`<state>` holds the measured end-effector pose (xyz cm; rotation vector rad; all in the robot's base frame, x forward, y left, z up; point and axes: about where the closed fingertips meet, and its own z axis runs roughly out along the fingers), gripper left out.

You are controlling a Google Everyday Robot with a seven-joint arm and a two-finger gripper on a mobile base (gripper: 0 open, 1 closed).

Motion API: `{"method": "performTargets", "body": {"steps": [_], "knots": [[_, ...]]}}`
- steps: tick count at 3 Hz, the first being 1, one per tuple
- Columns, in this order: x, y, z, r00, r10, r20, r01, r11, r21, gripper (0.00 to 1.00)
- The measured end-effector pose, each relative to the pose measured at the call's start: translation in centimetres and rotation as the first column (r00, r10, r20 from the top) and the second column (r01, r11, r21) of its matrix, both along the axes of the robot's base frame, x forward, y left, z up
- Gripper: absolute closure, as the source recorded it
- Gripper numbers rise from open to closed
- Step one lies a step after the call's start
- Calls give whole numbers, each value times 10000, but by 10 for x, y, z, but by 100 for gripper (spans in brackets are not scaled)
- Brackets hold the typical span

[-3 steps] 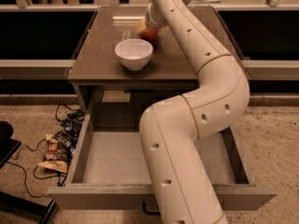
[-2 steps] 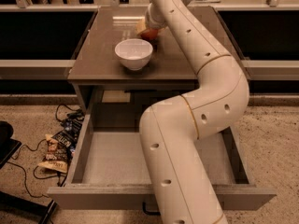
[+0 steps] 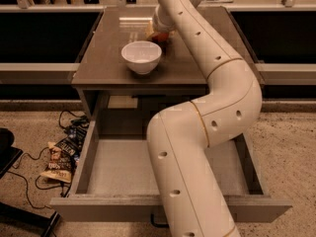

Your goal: Pick apple from top drawer and place on counter

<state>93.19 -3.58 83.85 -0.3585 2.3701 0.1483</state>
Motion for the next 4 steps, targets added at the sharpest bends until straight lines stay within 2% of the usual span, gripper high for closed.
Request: {"method": "performTargets", "body": {"steps": [1,3,4], "knots": [[0,1,-3,10000,11,-33,-11,10000,-4,0],[-6,-4,-3,9997,118,-213,-113,9996,243,0],[-34,-40,28,9985,355,-418,-322,9965,772,0]]}}
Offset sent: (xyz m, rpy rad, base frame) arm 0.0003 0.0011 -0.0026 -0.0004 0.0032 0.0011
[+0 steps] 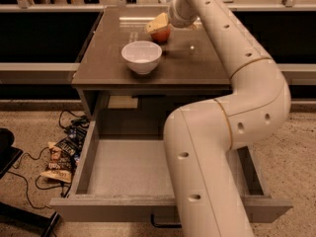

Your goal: Pick apple from top drawer and place on counter

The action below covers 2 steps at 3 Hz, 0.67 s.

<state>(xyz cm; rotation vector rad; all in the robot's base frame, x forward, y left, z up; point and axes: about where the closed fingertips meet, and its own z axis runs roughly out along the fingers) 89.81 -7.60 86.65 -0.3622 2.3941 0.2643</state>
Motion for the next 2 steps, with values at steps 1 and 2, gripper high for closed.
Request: {"method": "performTargets", "body": {"steps": [1,2], "knots": [[-30,-37,39,10000,37,13,-37,9995,300,0],[-86,-97,77,9996,-118,-252,127,9992,373,0]]}}
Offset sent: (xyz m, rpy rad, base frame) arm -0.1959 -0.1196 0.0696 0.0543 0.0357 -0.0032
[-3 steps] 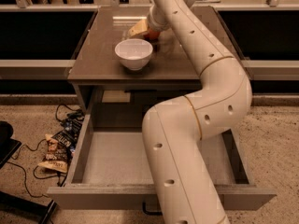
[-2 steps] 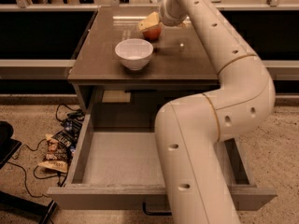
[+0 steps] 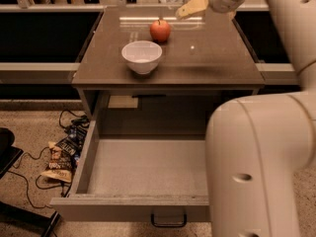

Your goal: Pick apple from top drawer and place on counter

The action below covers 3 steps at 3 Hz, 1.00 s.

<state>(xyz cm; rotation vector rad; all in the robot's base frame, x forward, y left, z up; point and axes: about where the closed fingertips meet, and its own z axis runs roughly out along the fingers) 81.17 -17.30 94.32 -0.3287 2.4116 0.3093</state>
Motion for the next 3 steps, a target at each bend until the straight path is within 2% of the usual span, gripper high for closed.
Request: {"method": "performTargets", "body": {"steps": [1,2,3], "knots": [[-44,-34,35,9989,-397,266,400,9992,-96,0],[-89,-67,80,9865,-1149,1164,1152,9933,38,0],[-134,-90,80,9752,-1844,1225,1824,9828,274,0]]}}
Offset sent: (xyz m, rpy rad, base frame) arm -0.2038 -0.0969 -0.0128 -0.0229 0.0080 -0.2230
